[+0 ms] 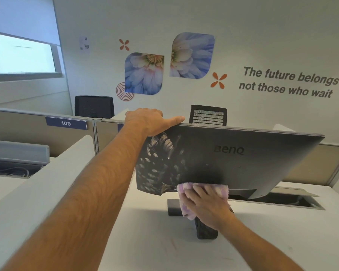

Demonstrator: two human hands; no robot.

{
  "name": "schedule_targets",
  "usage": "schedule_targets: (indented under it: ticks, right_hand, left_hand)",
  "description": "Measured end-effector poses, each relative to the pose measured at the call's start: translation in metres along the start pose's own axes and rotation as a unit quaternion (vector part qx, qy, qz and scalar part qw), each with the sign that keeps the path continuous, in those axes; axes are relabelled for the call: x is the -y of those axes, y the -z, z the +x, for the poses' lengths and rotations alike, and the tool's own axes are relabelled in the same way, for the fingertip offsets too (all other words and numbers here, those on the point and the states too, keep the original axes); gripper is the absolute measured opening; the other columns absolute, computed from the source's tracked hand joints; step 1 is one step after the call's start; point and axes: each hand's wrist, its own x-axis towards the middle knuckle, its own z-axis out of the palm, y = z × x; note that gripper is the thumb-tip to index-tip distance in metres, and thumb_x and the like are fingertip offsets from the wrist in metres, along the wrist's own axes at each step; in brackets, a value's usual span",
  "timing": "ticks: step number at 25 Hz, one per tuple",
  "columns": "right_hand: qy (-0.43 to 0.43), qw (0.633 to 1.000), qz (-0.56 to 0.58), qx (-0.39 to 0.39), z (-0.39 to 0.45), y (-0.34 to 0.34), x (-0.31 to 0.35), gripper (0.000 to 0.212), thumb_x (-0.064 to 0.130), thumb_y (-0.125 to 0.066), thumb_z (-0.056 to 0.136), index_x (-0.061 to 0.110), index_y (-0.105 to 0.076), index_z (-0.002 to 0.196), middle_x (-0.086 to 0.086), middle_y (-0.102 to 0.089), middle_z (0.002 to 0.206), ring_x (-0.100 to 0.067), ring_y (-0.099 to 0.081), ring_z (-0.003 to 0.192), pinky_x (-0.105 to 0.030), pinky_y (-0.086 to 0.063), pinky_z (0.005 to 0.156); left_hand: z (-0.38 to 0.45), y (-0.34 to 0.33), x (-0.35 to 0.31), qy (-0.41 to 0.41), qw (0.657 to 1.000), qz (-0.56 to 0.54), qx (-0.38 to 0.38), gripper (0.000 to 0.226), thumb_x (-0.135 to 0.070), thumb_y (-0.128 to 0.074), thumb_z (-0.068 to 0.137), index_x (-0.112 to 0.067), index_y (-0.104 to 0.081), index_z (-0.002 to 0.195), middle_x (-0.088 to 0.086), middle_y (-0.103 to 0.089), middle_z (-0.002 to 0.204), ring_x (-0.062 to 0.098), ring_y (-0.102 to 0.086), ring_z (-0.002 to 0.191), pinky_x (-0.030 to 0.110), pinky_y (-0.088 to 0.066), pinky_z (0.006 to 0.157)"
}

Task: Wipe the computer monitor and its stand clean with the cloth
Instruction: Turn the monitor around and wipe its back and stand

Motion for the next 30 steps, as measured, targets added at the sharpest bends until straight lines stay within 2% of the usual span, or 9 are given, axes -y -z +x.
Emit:
schedule_targets:
  ticks: [4, 9, 14, 17, 19, 22, 25, 26, 30]
  right_hand:
    - [-0.075, 0.993, 0.031, -0.089, 0.025, 0.013, 0.002, 0.047, 0.025, -0.046, 0.092, 0.018, -0.054, 0.138, -0.005, -0.054, 0.127, -0.028, -0.051, 0.111, -0.043, -0.055, 0.086]
    - [0.016, 1.0, -0.003, 0.011, 0.018, 0.0, 0.014, 0.06, 0.038, -0.08, 0.079, 0.017, -0.058, 0.13, -0.007, -0.061, 0.121, -0.029, -0.057, 0.103, -0.041, -0.056, 0.084]
    - [-0.073, 0.991, 0.049, -0.098, 0.04, 0.01, 0.015, 0.046, 0.023, -0.039, 0.096, 0.018, -0.051, 0.14, -0.004, -0.054, 0.127, -0.027, -0.053, 0.111, -0.042, -0.053, 0.088]
    - [0.012, 0.999, -0.02, -0.046, 0.038, 0.003, 0.016, 0.048, 0.03, -0.06, 0.092, 0.015, -0.054, 0.137, -0.007, -0.055, 0.124, -0.029, -0.053, 0.106, -0.042, -0.053, 0.086]
    - [0.029, 0.999, -0.013, 0.001, 0.031, 0.0, 0.019, 0.054, 0.033, -0.071, 0.087, 0.014, -0.055, 0.135, -0.008, -0.057, 0.124, -0.03, -0.053, 0.105, -0.042, -0.053, 0.086]
    - [-0.052, 0.994, 0.048, -0.079, 0.038, 0.019, 0.012, 0.049, 0.018, -0.053, 0.089, 0.015, -0.053, 0.138, -0.006, -0.055, 0.123, -0.028, -0.049, 0.109, -0.044, -0.052, 0.085]
    - [-0.166, 0.963, 0.094, -0.188, 0.056, 0.047, -0.015, 0.052, 0.02, -0.055, 0.085, 0.015, -0.056, 0.137, -0.006, -0.05, 0.128, -0.029, -0.046, 0.114, -0.045, -0.044, 0.089]
    - [-0.178, 0.961, 0.088, -0.193, 0.057, 0.05, -0.02, 0.053, 0.021, -0.057, 0.084, 0.015, -0.055, 0.137, -0.006, -0.049, 0.13, -0.029, -0.046, 0.115, -0.046, -0.045, 0.089]
    - [-0.013, 0.998, 0.03, -0.054, 0.037, 0.04, -0.007, 0.056, 0.027, -0.068, 0.084, 0.016, -0.055, 0.138, -0.006, -0.055, 0.126, -0.029, -0.048, 0.112, -0.047, -0.053, 0.09]
  left_hand:
    - [0.0, 0.001, 0.001, 0.0, 1.0, -0.005, 0.005, 0.12, -0.103, 0.0, 0.056, -0.027, -0.058, 0.129, 0.004, -0.062, 0.131, 0.03, -0.058, 0.116, 0.058, -0.042, 0.102]
    - [-0.001, 0.0, 0.0, 0.002, 1.0, -0.001, 0.003, 0.119, -0.102, -0.001, 0.058, -0.027, -0.056, 0.132, 0.004, -0.061, 0.134, 0.031, -0.057, 0.118, 0.059, -0.041, 0.103]
    - [0.0, 0.001, 0.0, 0.006, 1.0, -0.004, 0.005, 0.119, -0.102, -0.002, 0.059, -0.027, -0.054, 0.135, 0.004, -0.059, 0.137, 0.031, -0.055, 0.121, 0.059, -0.04, 0.105]
    - [0.0, 0.0, 0.0, 0.003, 1.0, -0.005, 0.003, 0.12, -0.103, -0.001, 0.058, -0.027, -0.056, 0.133, 0.003, -0.06, 0.135, 0.03, -0.056, 0.12, 0.059, -0.04, 0.104]
    - [-0.001, 0.0, 0.0, 0.006, 1.0, -0.003, 0.002, 0.117, -0.102, -0.002, 0.06, -0.028, -0.055, 0.134, 0.003, -0.06, 0.137, 0.03, -0.055, 0.121, 0.058, -0.041, 0.104]
    - [-0.002, 0.002, 0.0, 0.008, 1.0, 0.001, 0.001, 0.117, -0.102, -0.003, 0.061, -0.028, -0.055, 0.135, 0.004, -0.059, 0.137, 0.031, -0.054, 0.122, 0.057, -0.04, 0.103]
    - [-0.002, 0.003, 0.0, 0.011, 1.0, -0.001, -0.002, 0.116, -0.102, -0.003, 0.061, -0.028, -0.056, 0.133, 0.004, -0.06, 0.134, 0.031, -0.055, 0.12, 0.057, -0.041, 0.102]
    - [-0.002, 0.002, -0.001, 0.013, 1.0, -0.002, -0.003, 0.116, -0.102, -0.004, 0.061, -0.028, -0.056, 0.133, 0.004, -0.06, 0.134, 0.031, -0.055, 0.12, 0.057, -0.04, 0.102]
    - [-0.003, 0.002, 0.0, 0.01, 1.0, -0.006, 0.004, 0.118, -0.103, -0.002, 0.059, -0.028, -0.055, 0.134, 0.004, -0.06, 0.136, 0.031, -0.055, 0.12, 0.058, -0.04, 0.103]
